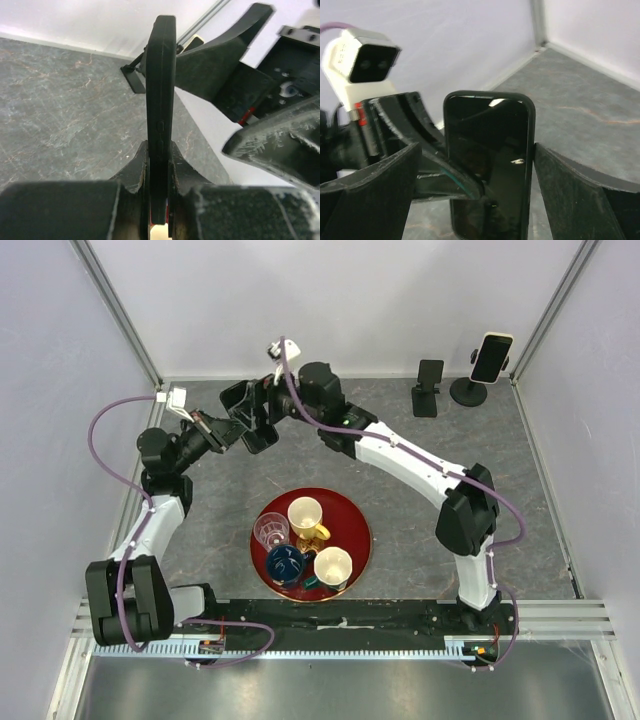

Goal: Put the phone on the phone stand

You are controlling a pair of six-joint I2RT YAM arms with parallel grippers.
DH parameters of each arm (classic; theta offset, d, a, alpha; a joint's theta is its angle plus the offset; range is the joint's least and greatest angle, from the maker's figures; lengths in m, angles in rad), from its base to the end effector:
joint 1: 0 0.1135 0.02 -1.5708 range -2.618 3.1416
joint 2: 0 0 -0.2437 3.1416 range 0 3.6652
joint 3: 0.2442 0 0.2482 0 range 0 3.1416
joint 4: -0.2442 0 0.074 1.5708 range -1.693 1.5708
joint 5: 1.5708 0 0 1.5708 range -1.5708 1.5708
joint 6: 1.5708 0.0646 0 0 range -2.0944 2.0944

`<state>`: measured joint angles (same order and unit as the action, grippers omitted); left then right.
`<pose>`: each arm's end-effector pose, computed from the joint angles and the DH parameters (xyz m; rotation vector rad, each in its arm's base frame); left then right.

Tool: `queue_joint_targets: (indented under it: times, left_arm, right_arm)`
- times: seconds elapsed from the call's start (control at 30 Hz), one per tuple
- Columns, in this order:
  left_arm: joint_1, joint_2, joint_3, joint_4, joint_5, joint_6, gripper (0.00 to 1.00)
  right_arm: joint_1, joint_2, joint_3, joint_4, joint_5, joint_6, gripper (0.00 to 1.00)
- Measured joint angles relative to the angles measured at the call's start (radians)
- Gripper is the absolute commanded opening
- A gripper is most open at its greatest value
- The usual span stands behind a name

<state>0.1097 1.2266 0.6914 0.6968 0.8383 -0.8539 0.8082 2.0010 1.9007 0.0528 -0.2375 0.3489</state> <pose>0.2947 -0.0159 0.2906 0.0015 1.5795 -1.1790 0.3371 0.3748 0.3641 -0.5813 1.6282 1.0673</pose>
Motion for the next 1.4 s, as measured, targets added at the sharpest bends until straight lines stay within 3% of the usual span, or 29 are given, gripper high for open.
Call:
queue_joint_targets:
  times: [0.4, 0.87, 1.13, 1.27, 1.4]
  left_arm:
    - [-0.047, -0.039, 0.041, -0.159, -0.06, 0.146, 0.02]
    - [-0.066, -0.039, 0.042, -0.232, -0.077, 0.179, 0.02]
    - [-0.066, -0.039, 0.042, -0.241, -0.078, 0.183, 0.02]
    - [-0.066, -0.039, 0.042, -0.244, -0.077, 0.183, 0.02]
    - [-0.067, -0.039, 0.043, -0.246, -0.077, 0.183, 0.02]
  right_arm:
    - [0.146, 0.057, 0.252, -0.294, 0.433, -0.152, 0.98]
    - [0.175, 0.108, 0.336, -0.374, 0.573, -0.175, 0.98]
    - [0.169, 0.14, 0.354, -0.393, 0.574, -0.177, 0.98]
    - [0.162, 0.142, 0.36, -0.401, 0.56, -0.177, 0.9]
    - [0.154, 0.143, 0.361, -0.406, 0.549, -0.172, 0.89]
